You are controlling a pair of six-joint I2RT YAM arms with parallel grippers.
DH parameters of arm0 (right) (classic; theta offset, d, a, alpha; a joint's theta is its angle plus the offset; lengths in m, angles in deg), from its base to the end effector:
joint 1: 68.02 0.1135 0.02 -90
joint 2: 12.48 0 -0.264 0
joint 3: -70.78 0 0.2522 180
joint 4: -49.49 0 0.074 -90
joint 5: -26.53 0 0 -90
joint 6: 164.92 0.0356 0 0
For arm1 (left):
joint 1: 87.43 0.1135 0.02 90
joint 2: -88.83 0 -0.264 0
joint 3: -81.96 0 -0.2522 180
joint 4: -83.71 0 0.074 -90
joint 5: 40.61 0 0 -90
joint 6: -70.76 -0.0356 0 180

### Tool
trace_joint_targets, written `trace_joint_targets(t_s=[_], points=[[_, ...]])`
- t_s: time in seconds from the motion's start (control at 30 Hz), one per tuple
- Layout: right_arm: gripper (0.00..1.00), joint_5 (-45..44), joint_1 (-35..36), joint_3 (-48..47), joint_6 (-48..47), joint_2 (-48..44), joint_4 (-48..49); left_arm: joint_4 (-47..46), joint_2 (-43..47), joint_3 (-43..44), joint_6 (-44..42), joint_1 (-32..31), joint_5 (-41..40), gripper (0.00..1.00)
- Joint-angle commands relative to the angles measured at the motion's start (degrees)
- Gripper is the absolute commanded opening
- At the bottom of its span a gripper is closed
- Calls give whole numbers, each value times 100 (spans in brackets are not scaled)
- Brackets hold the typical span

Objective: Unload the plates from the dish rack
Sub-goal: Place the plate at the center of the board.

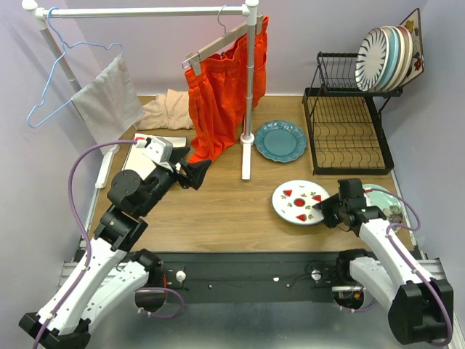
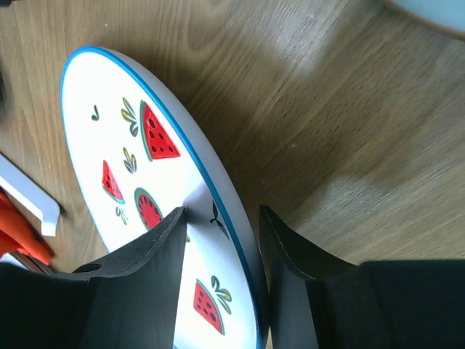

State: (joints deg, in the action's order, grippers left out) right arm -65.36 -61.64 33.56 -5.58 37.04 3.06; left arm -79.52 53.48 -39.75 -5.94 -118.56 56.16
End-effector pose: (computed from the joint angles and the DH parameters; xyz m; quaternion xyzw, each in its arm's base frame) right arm 0.1511 0.0157 0.1669 0.5066 0.8188 0.1528 0.2225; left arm 0.1225 -0.0789 0.3763 0.1467 0.6520 -0.3174 0.6728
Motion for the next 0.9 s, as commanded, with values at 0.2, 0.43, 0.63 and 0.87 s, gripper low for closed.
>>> trace_joint_targets(t_s=[0.2, 0.43, 0.63, 0.87], points=[[52, -1506, -13, -492, 466, 357, -1461, -28, 64, 3, 6, 11, 62, 84], [54, -1648, -13, -791, 607, 734, -1866, -28, 81, 11, 15, 11, 71, 84], [57, -1516, -4, -756, 589, 753, -1875, -28, 116, 3, 15, 11, 53, 84], [58, -1533, -13, -738, 502, 621, -1875, -37, 117, 11, 15, 11, 71, 84]])
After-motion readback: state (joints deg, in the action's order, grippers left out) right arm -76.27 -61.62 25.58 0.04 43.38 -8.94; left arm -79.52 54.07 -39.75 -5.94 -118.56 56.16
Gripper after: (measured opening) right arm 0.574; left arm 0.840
